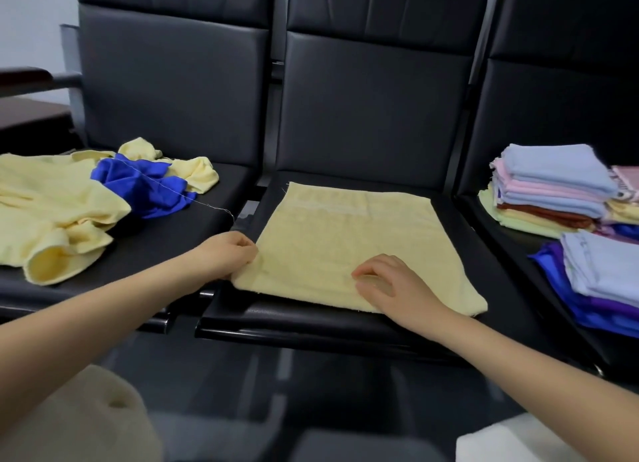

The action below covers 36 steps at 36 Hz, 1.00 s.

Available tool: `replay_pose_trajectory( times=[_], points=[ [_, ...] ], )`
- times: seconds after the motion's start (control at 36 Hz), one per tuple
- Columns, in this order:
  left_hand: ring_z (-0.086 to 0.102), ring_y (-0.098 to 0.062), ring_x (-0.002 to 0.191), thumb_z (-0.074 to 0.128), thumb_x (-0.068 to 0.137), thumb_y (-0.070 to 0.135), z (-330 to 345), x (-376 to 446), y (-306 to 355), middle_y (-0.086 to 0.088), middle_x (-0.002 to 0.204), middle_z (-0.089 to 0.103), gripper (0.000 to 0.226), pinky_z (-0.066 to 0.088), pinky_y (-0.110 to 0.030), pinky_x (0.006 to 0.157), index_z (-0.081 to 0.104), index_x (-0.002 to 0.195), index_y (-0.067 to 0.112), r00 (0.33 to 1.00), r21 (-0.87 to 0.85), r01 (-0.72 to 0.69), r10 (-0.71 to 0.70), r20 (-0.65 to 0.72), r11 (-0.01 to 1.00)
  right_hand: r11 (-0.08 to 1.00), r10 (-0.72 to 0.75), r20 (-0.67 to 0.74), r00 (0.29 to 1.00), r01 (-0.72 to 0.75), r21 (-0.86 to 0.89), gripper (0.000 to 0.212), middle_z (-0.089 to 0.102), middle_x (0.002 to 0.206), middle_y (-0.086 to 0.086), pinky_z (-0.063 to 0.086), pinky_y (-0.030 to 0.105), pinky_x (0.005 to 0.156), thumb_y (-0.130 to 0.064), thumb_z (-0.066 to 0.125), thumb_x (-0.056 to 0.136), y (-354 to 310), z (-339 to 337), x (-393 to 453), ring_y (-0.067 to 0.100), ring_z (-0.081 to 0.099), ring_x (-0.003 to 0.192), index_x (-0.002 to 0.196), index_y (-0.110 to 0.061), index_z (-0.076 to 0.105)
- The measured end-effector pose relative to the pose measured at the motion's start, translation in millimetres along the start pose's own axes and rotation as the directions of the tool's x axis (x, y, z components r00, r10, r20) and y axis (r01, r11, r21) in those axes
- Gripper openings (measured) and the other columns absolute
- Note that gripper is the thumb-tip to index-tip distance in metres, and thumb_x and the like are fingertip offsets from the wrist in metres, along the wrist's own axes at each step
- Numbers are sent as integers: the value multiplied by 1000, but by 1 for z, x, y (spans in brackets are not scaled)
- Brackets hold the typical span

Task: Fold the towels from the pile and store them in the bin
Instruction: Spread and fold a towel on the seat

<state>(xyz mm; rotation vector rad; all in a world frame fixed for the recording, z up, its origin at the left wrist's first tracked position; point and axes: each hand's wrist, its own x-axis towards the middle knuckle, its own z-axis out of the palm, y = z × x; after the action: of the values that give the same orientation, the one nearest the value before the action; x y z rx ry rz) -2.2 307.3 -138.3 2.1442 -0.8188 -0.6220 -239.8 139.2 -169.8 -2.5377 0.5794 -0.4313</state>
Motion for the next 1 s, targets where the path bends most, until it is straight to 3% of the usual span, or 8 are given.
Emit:
replay_pose_trajectory(
  times=[0.14, 0.36, 0.44, 0.56, 0.64, 0.72, 0.89, 1.0],
  points=[
    [54, -11, 76, 56, 90, 37, -2, -5, -12, 9, 86, 52, 39, 43, -30, 65, 46, 124, 21, 967, 593, -184, 251, -32, 784, 993, -115, 48, 992, 116, -18, 29, 54, 110, -24, 32, 9, 97, -61, 62, 77, -2, -4, -7, -3, 45, 115, 100, -43, 61],
    [42, -6, 91, 50, 90, 48, 30, -17, -4, 14, 95, 46, 30, 43, -27, 77, 58, 112, 29, 776, 526, -569, 625, 87, 633, 964, -234, 6, 972, 233, -129, 28, 58, 94, -24, 37, 9, 85, -46, 54, 90, -7, 6, 0, -3, 52, 98, 94, -26, 73],
    [47, -7, 92, 26, 73, 73, 44, -19, 1, 14, 92, 48, 62, 38, -26, 71, 57, 106, 30, 739, 577, -628, 632, 232, 523, 992, -130, -67, 989, 130, -8, 14, 62, 84, -20, 40, 15, 76, -28, 58, 96, -16, 5, 8, 1, 56, 88, 85, -25, 66],
    [57, -22, 84, 22, 85, 52, 52, -8, 4, 2, 88, 58, 52, 34, -28, 58, 59, 96, 17, 558, 619, -714, 799, 222, 327, 992, -67, -60, 996, 74, 106, 9, 64, 85, -17, 43, 18, 72, -29, 64, 92, -20, -3, 12, 3, 57, 81, 83, -27, 64],
    [57, -22, 85, 21, 94, 50, 48, 4, 11, 5, 90, 58, 47, 39, -33, 63, 53, 103, 17, 636, 603, -664, 758, 146, 441, 918, -158, 137, 978, 197, -344, 26, 60, 106, -15, 44, 27, 79, -44, 59, 93, -12, -15, 11, 6, 53, 96, 111, -25, 62],
    [58, -26, 73, 0, 80, 58, 39, 15, 17, 4, 74, 55, 68, 31, -33, 56, 50, 99, 16, 594, 679, -624, 799, 90, 387, 802, -127, 173, 977, 204, -562, 24, 60, 112, -5, 40, 32, 78, -29, 52, 97, 0, -32, 15, 19, 52, 107, 118, -21, 60],
    [54, -22, 67, 11, 83, 69, 28, 43, 19, 4, 63, 48, 59, 33, -33, 54, 42, 77, 19, 668, 736, -554, 736, 114, 389, 943, 152, -20, 988, -151, -296, 19, 64, 89, -10, 41, 30, 74, -16, 51, 96, 40, -70, 10, 19, 60, 92, 100, -26, 67],
    [41, -15, 58, 52, 89, 59, 24, 44, 26, 2, 55, 40, 51, 30, -33, 55, 45, 66, 14, 825, 603, -497, 555, 105, 624, 972, 229, -28, 973, -230, -40, 25, 64, 75, 12, 43, 33, 68, -18, 57, 96, 51, -85, 1, 23, 60, 71, 73, -23, 65]
  ],
)
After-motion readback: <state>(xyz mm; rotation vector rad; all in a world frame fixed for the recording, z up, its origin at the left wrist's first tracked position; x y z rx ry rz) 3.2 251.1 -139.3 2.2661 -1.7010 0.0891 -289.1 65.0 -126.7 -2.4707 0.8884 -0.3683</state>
